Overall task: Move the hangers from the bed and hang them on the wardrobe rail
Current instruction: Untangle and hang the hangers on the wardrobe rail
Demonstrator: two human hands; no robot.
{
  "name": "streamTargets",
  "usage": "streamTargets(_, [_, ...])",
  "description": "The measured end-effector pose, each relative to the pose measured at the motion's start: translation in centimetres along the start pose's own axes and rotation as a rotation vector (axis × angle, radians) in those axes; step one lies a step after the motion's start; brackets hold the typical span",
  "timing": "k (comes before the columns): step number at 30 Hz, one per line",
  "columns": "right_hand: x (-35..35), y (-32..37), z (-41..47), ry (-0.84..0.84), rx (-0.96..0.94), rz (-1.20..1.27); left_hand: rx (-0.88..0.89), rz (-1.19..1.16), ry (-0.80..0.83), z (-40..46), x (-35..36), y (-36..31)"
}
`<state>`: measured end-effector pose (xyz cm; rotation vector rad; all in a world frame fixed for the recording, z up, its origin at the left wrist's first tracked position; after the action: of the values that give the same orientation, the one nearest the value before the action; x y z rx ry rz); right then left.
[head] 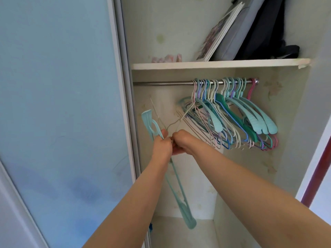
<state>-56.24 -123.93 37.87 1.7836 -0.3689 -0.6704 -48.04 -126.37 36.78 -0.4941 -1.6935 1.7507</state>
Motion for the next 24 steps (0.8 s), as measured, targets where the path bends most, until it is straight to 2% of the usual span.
streamTargets(2, [-0.1,-0.3,-0.1,0.031,0.015,-0.033,0.010,-0.018,-0.022,-0.2,-0.2,0.2])
streamTargets(5, [-0.2,-0.6,-0.2,-0.009,0.021,-0.051,0.042,0.079,-0.053,-0.2,-1.0,0.9])
streamTargets(11, [0.6,-0.7,-0.3,-0.038,-0.020,0.053,0.064,0.229,-0.093,0.3,-2.2,2.8])
streamTargets(16, [-0.7,-1.1,-0.1,-0.138,-0.101,0.123,0.128,0.314,-0.152,0.6,-3.9,4.3])
streamTargets(21, [-2.2,-1.1,-0.3,-0.168,-0.179,-0.049,0.065,0.440,-0.139,0.8,-4.6,5.7])
streamTargets(24, [-2.2,-1.0,-0.7,-0.326,-0.231,-0.377,0.028,0.447,-0.156,1.2,-4.5,6.0])
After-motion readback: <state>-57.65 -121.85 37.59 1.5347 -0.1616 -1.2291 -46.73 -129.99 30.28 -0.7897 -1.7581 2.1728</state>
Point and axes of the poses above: each hand's wrist, its own z-axis towards the middle knuckle, its own x-axis out of the palm, y = z × x, the point moved 1 cm from there along z, towards the middle knuckle, and after that the axes turned 6 degrees about y, right-handed, at the moved point
